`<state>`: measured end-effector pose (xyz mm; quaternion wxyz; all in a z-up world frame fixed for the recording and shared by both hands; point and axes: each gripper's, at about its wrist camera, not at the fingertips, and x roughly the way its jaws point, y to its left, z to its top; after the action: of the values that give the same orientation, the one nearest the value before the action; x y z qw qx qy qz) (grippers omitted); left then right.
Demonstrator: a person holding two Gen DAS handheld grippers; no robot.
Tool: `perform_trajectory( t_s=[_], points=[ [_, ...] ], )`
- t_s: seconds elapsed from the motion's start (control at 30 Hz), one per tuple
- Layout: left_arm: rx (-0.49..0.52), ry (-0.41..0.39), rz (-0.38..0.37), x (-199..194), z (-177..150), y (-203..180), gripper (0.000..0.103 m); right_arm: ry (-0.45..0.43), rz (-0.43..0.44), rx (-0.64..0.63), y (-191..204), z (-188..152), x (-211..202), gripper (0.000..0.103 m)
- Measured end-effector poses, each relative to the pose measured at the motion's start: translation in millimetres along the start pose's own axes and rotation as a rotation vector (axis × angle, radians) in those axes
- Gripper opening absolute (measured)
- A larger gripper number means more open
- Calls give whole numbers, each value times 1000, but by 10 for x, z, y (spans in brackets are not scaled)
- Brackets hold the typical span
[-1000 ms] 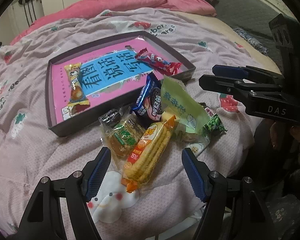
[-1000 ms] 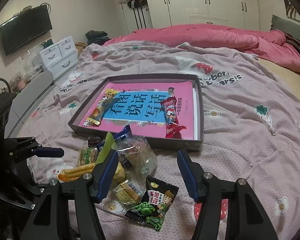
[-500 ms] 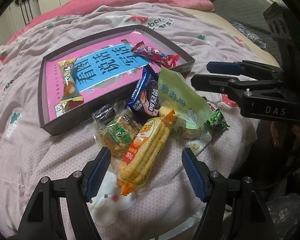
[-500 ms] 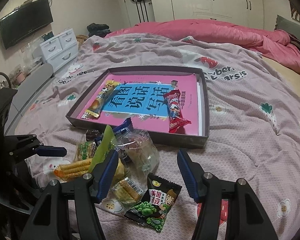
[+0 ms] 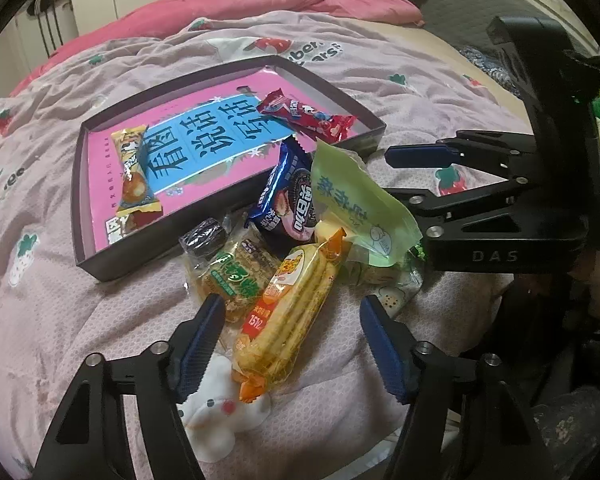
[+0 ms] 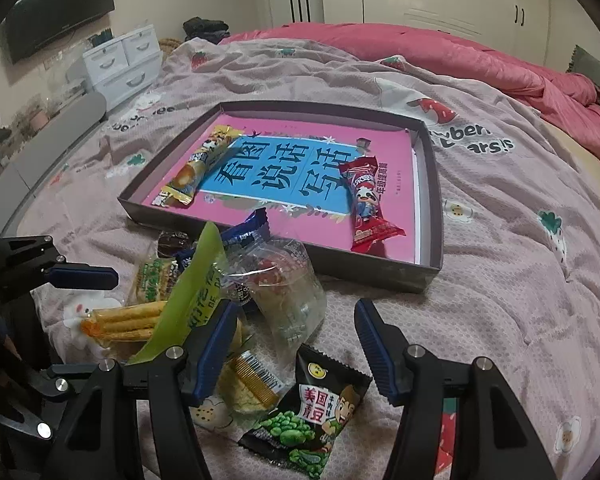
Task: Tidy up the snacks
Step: 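Grasp the yellow wafer-roll pack with the left tool while the right tool grasps the clear candy bag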
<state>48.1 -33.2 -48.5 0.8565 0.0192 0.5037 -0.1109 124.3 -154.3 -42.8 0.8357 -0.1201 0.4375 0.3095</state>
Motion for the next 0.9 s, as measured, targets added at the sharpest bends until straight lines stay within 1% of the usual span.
perform_trajectory(
  t_s=[0.1,0.2,0.3,0.43,0.53,0.63,0.7,0.77,0.9],
  points=[
    [-2,3,-3,18,4,8,69,-9,13,10,-25,20,24,62],
    [-3,7,-5,43,7,16,68,11,-8,-2,-34,30,106,62],
    [-6,12,-9,74,15,24,63,26,-6,-5,-42,38,192,62],
    [-4,16,-15,100,22,26,60,13,10,-12,-44,67,234,62],
    [-5,21,-19,122,25,29,55,5,23,-31,-20,87,269,61],
    [-11,26,-21,138,24,43,53,-13,38,-43,-5,99,259,56],
    [-16,27,-22,146,28,53,52,-24,48,-46,1,104,245,48],
    [-23,27,-25,156,34,65,52,-28,62,-41,-7,108,238,44],
    [-35,28,-28,168,39,89,48,-29,83,-7,-66,109,221,43]
  ],
)
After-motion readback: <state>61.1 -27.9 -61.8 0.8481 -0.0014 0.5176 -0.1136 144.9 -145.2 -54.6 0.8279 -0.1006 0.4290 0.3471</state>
